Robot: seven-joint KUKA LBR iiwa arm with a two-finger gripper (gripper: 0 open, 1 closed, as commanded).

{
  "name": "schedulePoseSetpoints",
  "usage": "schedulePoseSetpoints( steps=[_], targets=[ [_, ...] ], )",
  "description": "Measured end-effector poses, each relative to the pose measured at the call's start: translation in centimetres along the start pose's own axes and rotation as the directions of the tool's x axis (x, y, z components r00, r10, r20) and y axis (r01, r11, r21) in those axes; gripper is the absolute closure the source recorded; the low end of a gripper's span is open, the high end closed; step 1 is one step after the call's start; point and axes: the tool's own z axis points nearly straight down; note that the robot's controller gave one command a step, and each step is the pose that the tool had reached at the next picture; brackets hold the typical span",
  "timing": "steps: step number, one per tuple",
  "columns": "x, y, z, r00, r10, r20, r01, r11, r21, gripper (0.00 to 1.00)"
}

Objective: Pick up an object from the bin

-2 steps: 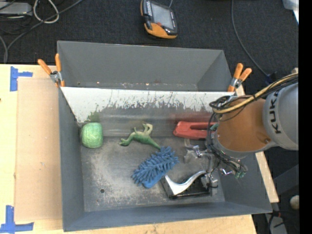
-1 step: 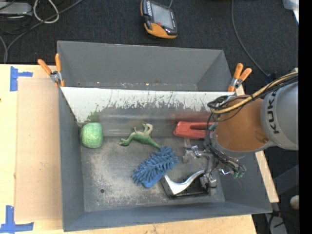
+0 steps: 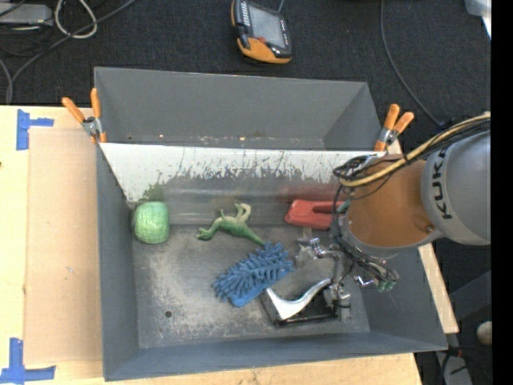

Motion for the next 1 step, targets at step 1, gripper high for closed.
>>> schedulePoseSetpoints(
  steps=[1],
  targets=[
    [4.13,0.85,0.25,0.929,-0.370,0.007,0.370,0.929,0.001,0.00]
  ],
)
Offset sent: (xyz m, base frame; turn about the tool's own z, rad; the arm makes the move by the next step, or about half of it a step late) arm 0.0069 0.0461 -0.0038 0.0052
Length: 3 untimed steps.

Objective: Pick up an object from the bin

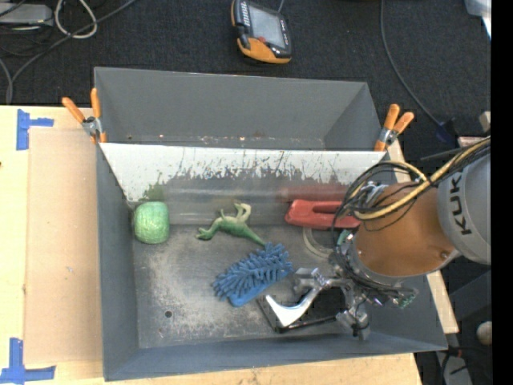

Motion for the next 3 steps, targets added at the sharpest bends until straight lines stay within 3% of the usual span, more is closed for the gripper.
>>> schedulePoseSetpoints(
  steps=[1,2,3],
  targets=[
    [-0.7,0.2,0.0,0.999,0.037,-0.009,-0.037,0.999,-0.001,0.00],
    [-1.9,0.4,0.0,0.977,0.214,-0.006,-0.214,0.977,0.000,0.00],
    [2.4,-3.4,-8.5,0.972,-0.236,-0.006,0.236,0.972,-0.007,1.00]
  ],
)
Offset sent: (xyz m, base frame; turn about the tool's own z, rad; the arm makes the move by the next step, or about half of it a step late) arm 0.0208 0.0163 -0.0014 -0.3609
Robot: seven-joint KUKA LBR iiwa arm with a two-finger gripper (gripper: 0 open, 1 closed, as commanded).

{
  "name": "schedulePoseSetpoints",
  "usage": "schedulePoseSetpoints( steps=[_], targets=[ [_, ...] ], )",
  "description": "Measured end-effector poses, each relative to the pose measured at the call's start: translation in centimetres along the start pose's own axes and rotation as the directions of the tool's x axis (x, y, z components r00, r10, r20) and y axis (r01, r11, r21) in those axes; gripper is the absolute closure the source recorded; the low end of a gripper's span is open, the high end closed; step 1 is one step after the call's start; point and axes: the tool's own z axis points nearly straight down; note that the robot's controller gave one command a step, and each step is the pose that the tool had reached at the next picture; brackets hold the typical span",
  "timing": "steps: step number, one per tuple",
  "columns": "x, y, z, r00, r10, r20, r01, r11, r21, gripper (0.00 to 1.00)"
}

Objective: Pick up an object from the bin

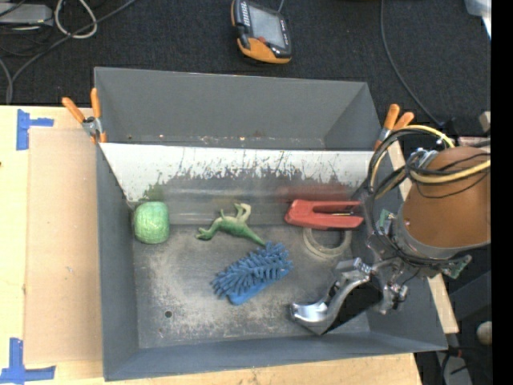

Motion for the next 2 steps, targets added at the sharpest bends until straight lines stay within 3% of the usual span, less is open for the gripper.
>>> schedulePoseSetpoints(
  steps=[1,2],
  targets=[
    [0.2,-0.1,-0.1,1.000,0.005,-0.001,-0.005,1.000,0.001,1.00],
    [-1.9,-2.7,-8.2,0.909,-0.417,0.000,0.417,0.909,-0.004,1.00]
  ],
)
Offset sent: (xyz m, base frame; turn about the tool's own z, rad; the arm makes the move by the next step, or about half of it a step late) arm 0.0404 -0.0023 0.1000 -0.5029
